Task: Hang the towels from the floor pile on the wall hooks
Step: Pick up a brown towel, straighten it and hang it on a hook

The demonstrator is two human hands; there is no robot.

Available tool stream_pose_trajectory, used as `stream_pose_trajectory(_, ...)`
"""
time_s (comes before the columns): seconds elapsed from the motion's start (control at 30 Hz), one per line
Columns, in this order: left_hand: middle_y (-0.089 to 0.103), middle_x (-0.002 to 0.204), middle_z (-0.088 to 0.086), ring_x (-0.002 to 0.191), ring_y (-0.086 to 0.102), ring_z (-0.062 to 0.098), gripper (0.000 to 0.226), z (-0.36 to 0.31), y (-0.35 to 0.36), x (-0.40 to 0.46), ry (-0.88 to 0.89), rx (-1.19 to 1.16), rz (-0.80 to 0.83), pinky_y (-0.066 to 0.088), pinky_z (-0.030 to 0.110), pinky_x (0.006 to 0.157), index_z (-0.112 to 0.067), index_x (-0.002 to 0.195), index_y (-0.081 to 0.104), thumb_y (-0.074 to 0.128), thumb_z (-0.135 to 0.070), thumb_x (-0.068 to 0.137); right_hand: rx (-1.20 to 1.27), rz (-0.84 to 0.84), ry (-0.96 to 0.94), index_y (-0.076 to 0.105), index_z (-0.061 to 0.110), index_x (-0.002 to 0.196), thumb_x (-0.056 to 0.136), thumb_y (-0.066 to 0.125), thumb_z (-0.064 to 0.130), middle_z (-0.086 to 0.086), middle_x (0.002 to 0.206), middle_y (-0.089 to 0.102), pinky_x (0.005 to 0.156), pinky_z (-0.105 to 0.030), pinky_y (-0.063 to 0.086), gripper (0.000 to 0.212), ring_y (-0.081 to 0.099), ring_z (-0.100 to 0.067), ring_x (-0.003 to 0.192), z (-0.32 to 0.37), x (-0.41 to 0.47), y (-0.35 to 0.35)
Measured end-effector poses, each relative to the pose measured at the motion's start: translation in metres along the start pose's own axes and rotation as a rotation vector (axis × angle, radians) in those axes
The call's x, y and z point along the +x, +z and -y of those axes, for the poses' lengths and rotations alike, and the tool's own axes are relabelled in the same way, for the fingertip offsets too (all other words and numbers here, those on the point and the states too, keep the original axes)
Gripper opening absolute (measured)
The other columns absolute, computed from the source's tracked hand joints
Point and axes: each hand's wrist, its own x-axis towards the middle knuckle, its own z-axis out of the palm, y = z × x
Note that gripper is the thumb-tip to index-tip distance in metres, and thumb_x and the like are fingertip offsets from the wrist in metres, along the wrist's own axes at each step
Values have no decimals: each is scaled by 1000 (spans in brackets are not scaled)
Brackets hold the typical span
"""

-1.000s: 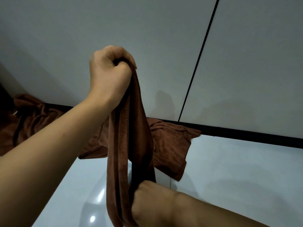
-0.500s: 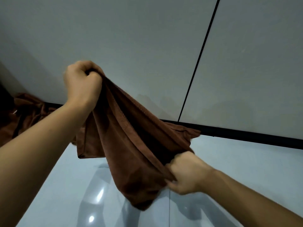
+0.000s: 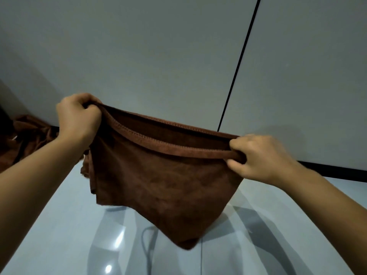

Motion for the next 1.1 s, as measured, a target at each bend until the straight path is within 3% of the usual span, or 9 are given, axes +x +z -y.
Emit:
stream_pose_trajectory(0.2, 57, 77, 13, 77, 54, 26, 34, -8, 0, -2, 20, -10, -5, 46, 33, 71, -5, 84, 63, 33, 10, 74, -204, -17, -67, 56, 14, 59, 56, 79, 23, 2, 53, 49, 44, -11, 9, 25, 51, -21, 47, -5, -3, -3)
stream_pose_trajectory(0.33, 56, 71, 10, 75, 54, 26, 34, -9, 1, -4, 27, -9, -1, 46, 33, 69, -4, 84, 63, 33, 10, 75, -178, -48, -37, 53, 9, 63, 55, 83, 14, -5, 61, 48, 38, -20, 22, 31, 50, -25, 47, -5, -2, -1)
stream_pose_trajectory(0.5, 57, 78, 12, 68, 52, 23, 33, -2, -1, -5, 36, 20, 13, 44, 15, 50, -4, 83, 63, 33, 10, 75, -182, -26, -38, 52, 8, 67, 59, 83, 14, -7, 63, 48, 38, -17, 11, 33, 50, -27, 46, -1, -3, -5)
stream_pose_trajectory(0.57, 58, 79, 12, 73, 53, 24, 33, 0, -1, -5, 36, 24, 15, 46, 21, 56, -4, 82, 62, 34, 10, 75, -190, -23, -41, 51, 8, 66, 60, 83, 17, -6, 59, 48, 41, -15, 5, 33, 49, -27, 44, -1, -4, -6)
stream_pose_trajectory(0.63, 58, 80, 13, 77, 55, 26, 32, 1, 0, -5, 34, 21, 18, 44, 29, 67, -5, 82, 62, 34, 10, 75, -170, -46, -4, 51, 7, 65, 64, 82, 20, -6, 59, 48, 39, -18, 16, 33, 49, -27, 45, -3, -5, -4)
stream_pose_trajectory(0.8, 57, 71, 11, 73, 55, 24, 33, 1, -1, -5, -24, -18, 34, 46, 29, 68, -5, 81, 64, 35, 11, 75, -151, -172, 174, 54, 11, 66, 87, 50, 43, -4, 59, 53, 76, -40, 50, 38, 56, -28, 55, -11, -5, -8)
stream_pose_trajectory(0.93, 55, 57, -3, 55, 49, 15, 35, -4, -1, -4, -69, -72, 24, 44, 15, 44, -6, 83, 66, 35, 9, 75, -259, -144, 245, 58, 7, 75, 91, 48, 42, -10, 64, 58, 97, -49, 41, 40, 61, -30, 61, -19, -4, -15)
stream_pose_trajectory(1.03, 55, 60, -3, 56, 49, 10, 34, -15, 1, -3, -44, -124, -1, 45, 18, 54, -5, 85, 67, 37, 8, 75, -277, -138, 346, 60, 4, 94, 89, 47, 38, -16, 80, 64, 106, -47, 29, 37, 63, -34, 77, -23, 0, -20)
stream_pose_trajectory(1.1, 56, 60, -8, 55, 50, 3, 35, -23, 2, -2, -1, -145, -14, 43, 9, 50, -7, 86, 67, 37, 7, 75, -280, -141, 396, 59, 1, 108, 92, 50, 33, -20, 94, 65, 108, -45, 23, 37, 62, -36, 90, -27, 4, -28)
